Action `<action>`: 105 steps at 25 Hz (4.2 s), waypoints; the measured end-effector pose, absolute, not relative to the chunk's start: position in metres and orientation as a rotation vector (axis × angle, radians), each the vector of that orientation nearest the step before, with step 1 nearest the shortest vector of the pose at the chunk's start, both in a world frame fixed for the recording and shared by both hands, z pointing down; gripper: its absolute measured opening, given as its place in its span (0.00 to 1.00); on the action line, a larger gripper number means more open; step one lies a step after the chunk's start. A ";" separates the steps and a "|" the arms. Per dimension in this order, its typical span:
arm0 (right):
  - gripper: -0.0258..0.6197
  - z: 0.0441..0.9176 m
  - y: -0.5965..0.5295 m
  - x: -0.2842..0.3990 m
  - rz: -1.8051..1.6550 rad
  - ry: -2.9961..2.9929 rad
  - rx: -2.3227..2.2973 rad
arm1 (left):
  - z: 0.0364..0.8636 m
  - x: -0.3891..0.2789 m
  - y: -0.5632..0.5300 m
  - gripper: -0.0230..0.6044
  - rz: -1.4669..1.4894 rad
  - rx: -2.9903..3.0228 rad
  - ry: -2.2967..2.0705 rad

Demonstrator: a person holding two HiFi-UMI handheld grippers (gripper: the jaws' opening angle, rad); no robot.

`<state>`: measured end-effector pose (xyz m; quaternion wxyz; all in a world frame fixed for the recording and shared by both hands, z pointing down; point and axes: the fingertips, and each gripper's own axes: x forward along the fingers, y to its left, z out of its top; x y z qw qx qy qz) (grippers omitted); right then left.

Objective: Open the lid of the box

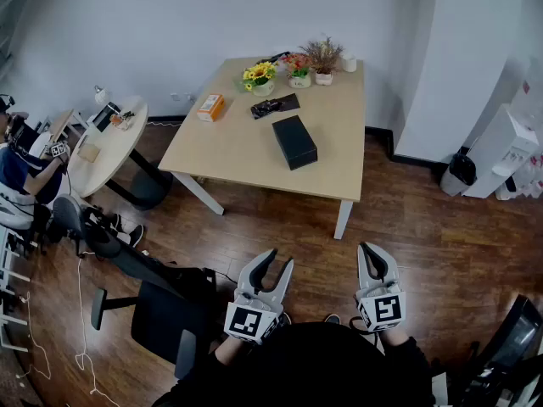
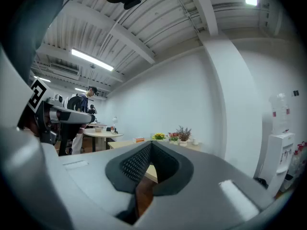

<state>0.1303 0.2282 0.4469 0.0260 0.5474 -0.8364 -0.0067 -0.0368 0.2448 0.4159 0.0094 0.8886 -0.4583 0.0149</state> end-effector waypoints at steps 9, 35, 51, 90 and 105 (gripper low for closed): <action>0.04 0.458 0.188 0.158 0.009 -2.593 1.691 | 0.426 -0.031 0.213 0.38 0.126 2.689 -1.522; 0.04 0.521 -0.118 0.087 0.128 -2.315 1.585 | 0.555 -0.059 -0.115 0.47 0.389 2.677 -1.092; 0.39 0.678 -0.199 0.056 0.082 -2.152 0.896 | 0.675 -0.025 -0.177 0.42 0.769 2.396 -0.983; 0.09 0.608 -0.182 0.008 -0.534 -2.100 1.068 | 0.600 -0.008 -0.180 0.28 0.527 2.493 -1.102; 0.07 0.588 -0.194 0.065 0.382 -2.433 1.464 | 0.610 -0.080 -0.146 0.24 0.451 2.303 -1.180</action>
